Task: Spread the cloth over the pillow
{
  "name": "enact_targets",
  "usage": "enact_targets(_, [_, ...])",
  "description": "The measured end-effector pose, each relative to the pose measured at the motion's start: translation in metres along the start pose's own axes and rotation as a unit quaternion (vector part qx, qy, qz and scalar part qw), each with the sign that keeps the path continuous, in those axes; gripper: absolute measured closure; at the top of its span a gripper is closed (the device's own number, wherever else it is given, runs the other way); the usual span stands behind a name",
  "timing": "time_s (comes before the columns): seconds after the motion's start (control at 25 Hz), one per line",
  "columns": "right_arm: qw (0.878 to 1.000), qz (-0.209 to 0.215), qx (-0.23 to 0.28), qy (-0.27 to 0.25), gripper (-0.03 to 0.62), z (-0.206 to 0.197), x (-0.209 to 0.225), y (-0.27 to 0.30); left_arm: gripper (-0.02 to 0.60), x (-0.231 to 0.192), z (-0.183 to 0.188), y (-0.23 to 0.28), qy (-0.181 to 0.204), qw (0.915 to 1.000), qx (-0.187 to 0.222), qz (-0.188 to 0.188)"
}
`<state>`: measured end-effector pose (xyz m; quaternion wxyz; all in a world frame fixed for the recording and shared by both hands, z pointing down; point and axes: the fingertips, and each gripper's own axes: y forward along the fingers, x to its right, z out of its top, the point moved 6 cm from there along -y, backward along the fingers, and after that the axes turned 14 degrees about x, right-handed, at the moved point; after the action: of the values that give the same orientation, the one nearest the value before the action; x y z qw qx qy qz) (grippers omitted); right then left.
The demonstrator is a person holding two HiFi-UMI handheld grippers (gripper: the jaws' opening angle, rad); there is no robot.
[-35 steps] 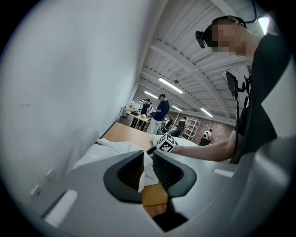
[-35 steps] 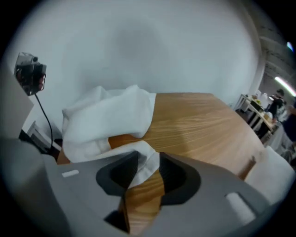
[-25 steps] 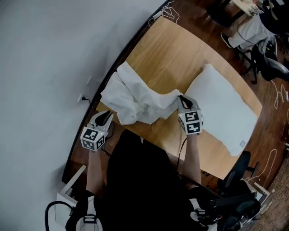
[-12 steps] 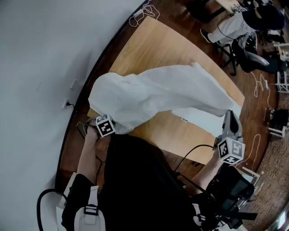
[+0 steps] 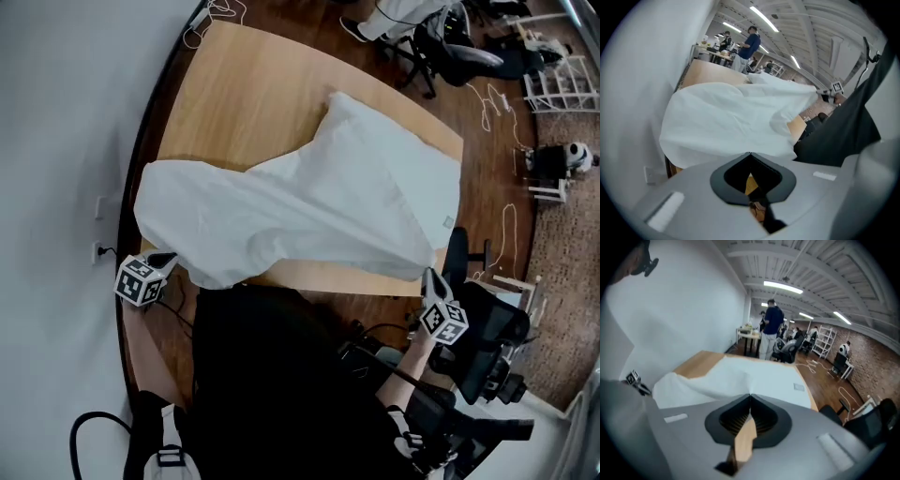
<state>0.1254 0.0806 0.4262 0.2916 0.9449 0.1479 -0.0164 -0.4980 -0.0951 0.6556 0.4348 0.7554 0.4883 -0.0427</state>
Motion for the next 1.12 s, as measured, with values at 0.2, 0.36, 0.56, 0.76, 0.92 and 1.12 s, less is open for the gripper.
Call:
enact_targets(0.2, [0.98, -0.031, -0.196, -0.033, 0.432, -0.133, 0.035, 0.039, 0.578, -0.005, 0.025, 0.015, -0.03, 0.9972, 0.063, 0.027])
enact_targets(0.36, [0.978, 0.017, -0.08, -0.19, 0.416, -0.029, -0.04, 0.091, 0.578, -0.003, 0.033, 0.007, -0.062, 0.9897, 0.12, 0.047])
enact_targets(0.56, [0.93, 0.187, 0.011, -0.316, 0.403, 0.063, -0.164, 0.253, 0.578, 0.01, 0.037, 0.014, -0.072, 0.9838, 0.149, 0.069])
enact_targets(0.76, [0.883, 0.247, -0.103, -0.387, 0.272, 0.05, -0.202, 0.348, 0.578, 0.028, 0.021, 0.019, -0.08, 0.9769, 0.162, 0.115])
enact_targets(0.92, [0.909, 0.191, -0.104, -0.356, 0.511, 0.057, -0.158, 0.339, 0.551, 0.02, 0.022, 0.025, -0.092, 0.962, 0.179, 0.185])
enact_targets(1.12, [0.933, 0.217, -0.041, -0.284, 0.589, 0.1, -0.189, 0.284, 0.421, -0.049, 0.035, -0.018, -0.091, 0.9386, 0.154, 0.295])
